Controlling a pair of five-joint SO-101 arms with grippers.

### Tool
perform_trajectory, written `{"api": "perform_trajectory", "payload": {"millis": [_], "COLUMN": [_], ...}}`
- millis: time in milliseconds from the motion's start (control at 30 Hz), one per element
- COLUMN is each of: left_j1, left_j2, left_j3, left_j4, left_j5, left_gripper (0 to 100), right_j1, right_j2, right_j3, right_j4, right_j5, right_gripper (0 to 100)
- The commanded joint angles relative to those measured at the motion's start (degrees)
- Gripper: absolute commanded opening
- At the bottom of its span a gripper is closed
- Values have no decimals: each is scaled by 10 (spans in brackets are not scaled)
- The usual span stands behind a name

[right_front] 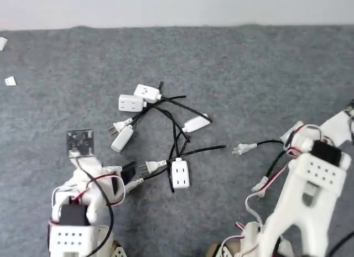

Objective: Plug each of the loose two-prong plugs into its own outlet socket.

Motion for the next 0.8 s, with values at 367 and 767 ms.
{"api": "perform_trajectory", "payload": {"millis": [367,767], "left_j1": [128,317], "left_j2": [554,702], "left_j3": [-440,-538], "left_j4": [58,65], "left_j5": [76,283], "left_gripper": [309,309], "right_j1": [-80,-80], "right_j2": [-46,-46], "right_j3": [229,235], "right_j4": [-244,-249], "right_j5": [71,77], "right_gripper": [194,194]}}
